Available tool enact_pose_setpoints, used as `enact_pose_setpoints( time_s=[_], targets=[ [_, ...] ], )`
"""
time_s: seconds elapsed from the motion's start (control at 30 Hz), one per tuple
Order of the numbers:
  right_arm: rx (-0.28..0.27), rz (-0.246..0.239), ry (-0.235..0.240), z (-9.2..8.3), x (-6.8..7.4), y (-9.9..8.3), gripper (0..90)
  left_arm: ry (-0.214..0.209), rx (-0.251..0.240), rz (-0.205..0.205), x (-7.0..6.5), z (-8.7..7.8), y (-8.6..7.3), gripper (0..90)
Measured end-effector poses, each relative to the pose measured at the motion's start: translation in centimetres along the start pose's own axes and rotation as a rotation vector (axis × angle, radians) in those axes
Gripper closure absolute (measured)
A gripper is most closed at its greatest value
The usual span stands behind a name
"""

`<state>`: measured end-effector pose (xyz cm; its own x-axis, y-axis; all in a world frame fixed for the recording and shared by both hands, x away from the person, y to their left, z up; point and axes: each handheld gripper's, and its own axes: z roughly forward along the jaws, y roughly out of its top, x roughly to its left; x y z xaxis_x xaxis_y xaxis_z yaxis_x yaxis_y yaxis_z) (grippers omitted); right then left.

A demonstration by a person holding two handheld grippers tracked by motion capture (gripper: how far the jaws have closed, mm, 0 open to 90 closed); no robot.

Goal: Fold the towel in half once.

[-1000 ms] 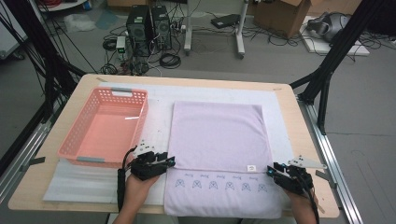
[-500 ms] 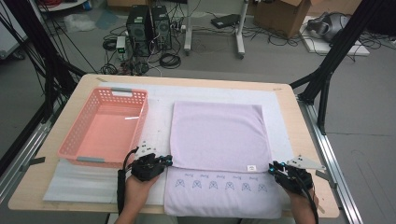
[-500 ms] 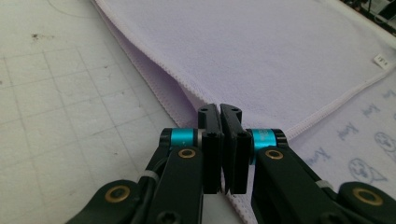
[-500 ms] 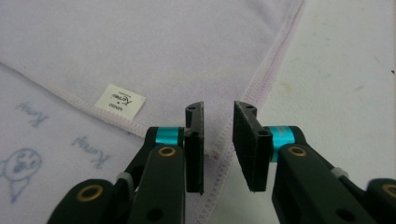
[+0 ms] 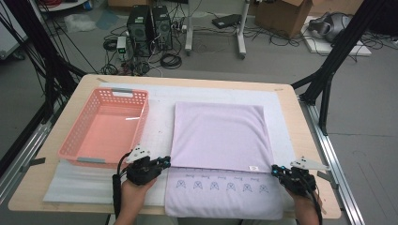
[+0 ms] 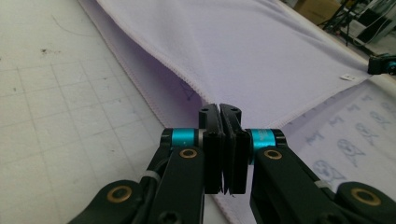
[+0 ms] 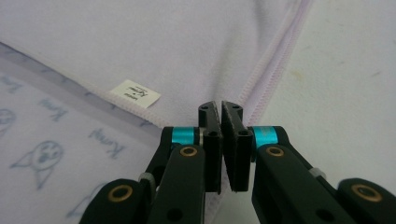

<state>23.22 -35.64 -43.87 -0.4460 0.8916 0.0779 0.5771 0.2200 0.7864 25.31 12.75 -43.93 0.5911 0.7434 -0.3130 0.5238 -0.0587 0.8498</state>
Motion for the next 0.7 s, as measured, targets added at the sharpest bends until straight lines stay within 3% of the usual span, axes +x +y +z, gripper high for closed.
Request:
enact_pose_setpoints(
  time_s=[0.4, 0.53, 0.7],
  targets=[
    [-0.014, -0.021, 0.043, -4.6, 2.5, -2.6, 87.0, -0.031, -0.012, 0.003, -2.3, -3.5, -2.3, 87.5],
    [0.004, -0.046, 0.039, -5.4, 3.4, -3.7, 87.0, -0.034, -0.002, 0.006, -3.2, -4.6, -3.6, 87.5],
    [-0.006, -0.045, 0.043, -7.0, 3.9, -4.9, 87.0, -0.045, 0.003, 0.009, -4.4, -5.6, -4.8, 87.5]
  ],
)
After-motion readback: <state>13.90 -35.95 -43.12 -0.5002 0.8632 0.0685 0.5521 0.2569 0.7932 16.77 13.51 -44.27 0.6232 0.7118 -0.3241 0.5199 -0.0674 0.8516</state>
